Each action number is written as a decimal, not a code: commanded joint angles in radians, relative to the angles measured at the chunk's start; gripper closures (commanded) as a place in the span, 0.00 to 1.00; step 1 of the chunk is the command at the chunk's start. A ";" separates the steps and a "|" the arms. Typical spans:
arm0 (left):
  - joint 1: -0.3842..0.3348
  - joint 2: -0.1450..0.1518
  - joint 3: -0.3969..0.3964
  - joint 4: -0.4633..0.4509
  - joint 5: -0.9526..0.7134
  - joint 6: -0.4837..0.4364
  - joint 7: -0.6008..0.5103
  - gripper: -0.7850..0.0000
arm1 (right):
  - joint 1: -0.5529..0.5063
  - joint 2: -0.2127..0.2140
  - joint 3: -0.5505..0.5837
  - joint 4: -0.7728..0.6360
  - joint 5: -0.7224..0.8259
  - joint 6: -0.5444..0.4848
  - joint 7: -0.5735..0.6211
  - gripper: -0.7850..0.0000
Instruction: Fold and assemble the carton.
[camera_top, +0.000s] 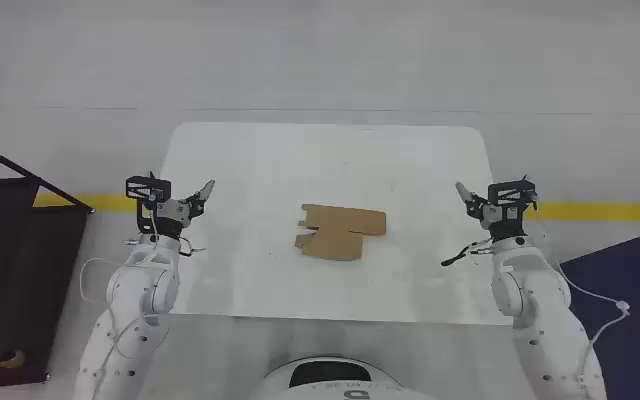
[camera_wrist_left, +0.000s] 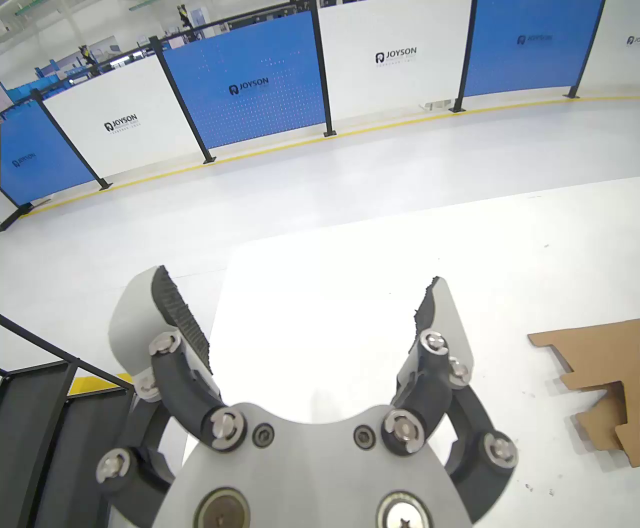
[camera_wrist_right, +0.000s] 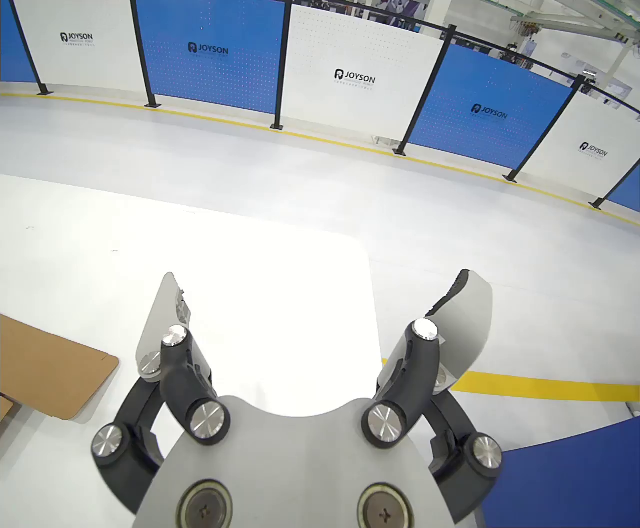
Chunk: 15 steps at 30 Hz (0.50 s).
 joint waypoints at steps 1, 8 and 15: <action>0.000 0.000 0.000 0.000 0.000 0.000 0.000 0.00 | 0.000 0.000 0.000 0.000 0.000 0.000 0.000 0.00; 0.000 0.000 0.000 0.000 0.000 0.000 0.000 0.00 | 0.000 0.000 0.000 0.000 0.000 0.000 0.000 0.00; 0.000 0.000 0.000 0.000 0.000 0.000 0.000 0.00 | 0.013 -0.002 -0.064 0.028 -0.085 -0.033 -0.022 0.00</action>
